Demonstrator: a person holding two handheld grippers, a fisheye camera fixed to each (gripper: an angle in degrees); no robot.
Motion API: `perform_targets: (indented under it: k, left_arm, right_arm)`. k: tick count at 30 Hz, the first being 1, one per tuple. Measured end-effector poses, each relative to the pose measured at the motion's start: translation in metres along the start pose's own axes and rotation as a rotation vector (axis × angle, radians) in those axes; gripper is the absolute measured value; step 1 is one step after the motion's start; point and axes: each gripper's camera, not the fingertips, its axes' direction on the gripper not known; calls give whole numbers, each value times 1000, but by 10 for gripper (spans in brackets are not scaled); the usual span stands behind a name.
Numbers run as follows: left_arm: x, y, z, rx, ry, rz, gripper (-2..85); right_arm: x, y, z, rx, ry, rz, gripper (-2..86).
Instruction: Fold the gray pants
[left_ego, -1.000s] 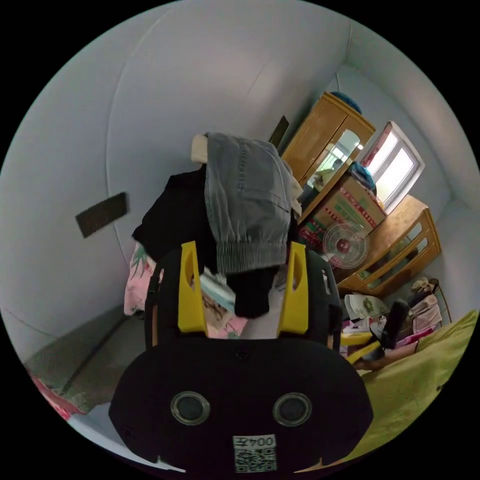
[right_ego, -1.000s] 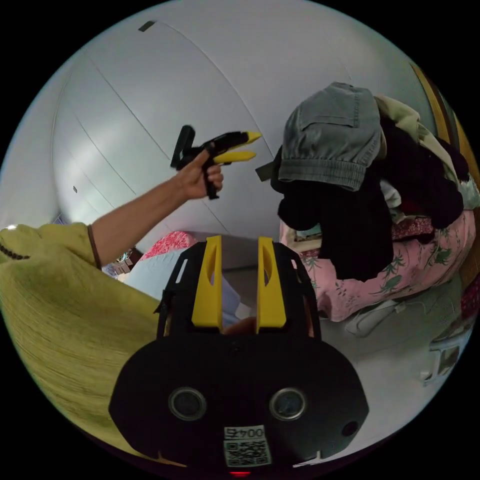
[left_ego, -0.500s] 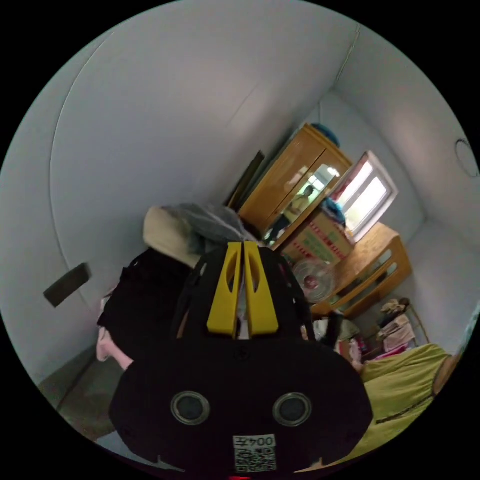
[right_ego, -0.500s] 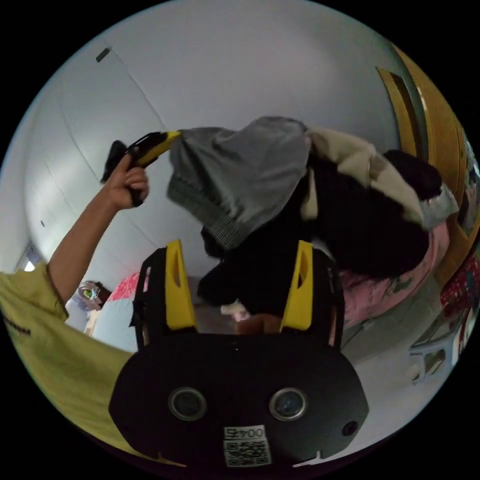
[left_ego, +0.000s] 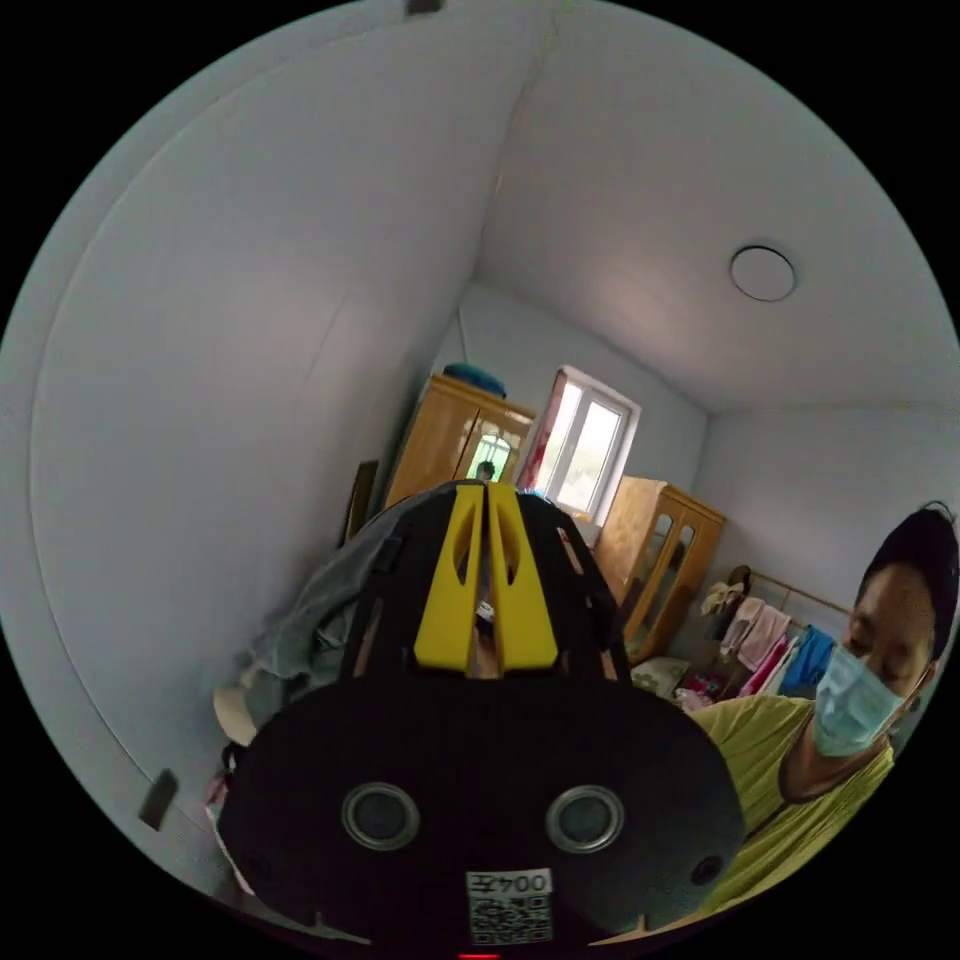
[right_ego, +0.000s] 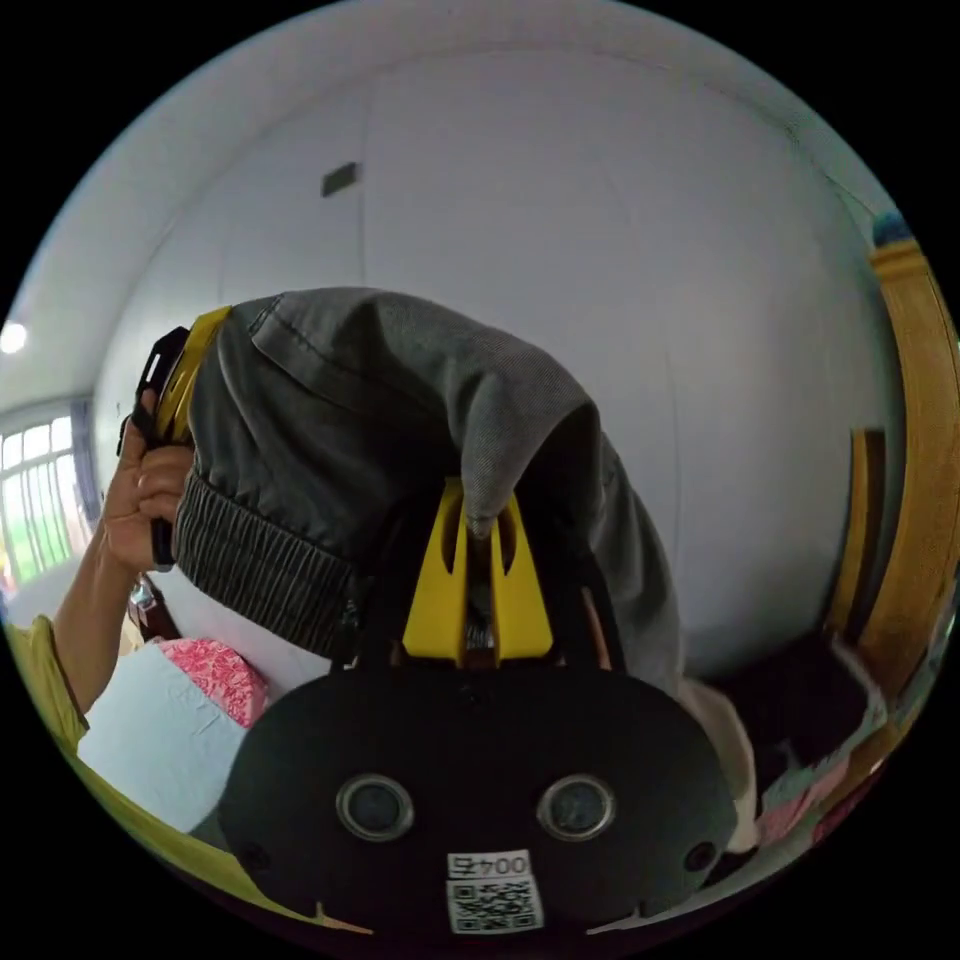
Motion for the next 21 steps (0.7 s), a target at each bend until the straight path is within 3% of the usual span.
perform_targets:
  k: [4,9,18,21]
  left_arm:
    - [102,-57,-95,112,-86,188,5]
    - [251,-73,-213,220,-270,348,5]
    - [531,-26,-331,287,-857,584,7]
    - [582,-19,-360,282,-1022,557,10]
  right_arm:
    - [-113,-83,-5,129,-129,-140,37]
    - [-307,-133,13,276,-570,-235,36]
    - [-682,-60,87,267,-1377,-390,34]
    - [-804,-16,115,233,-1490,-435,35]
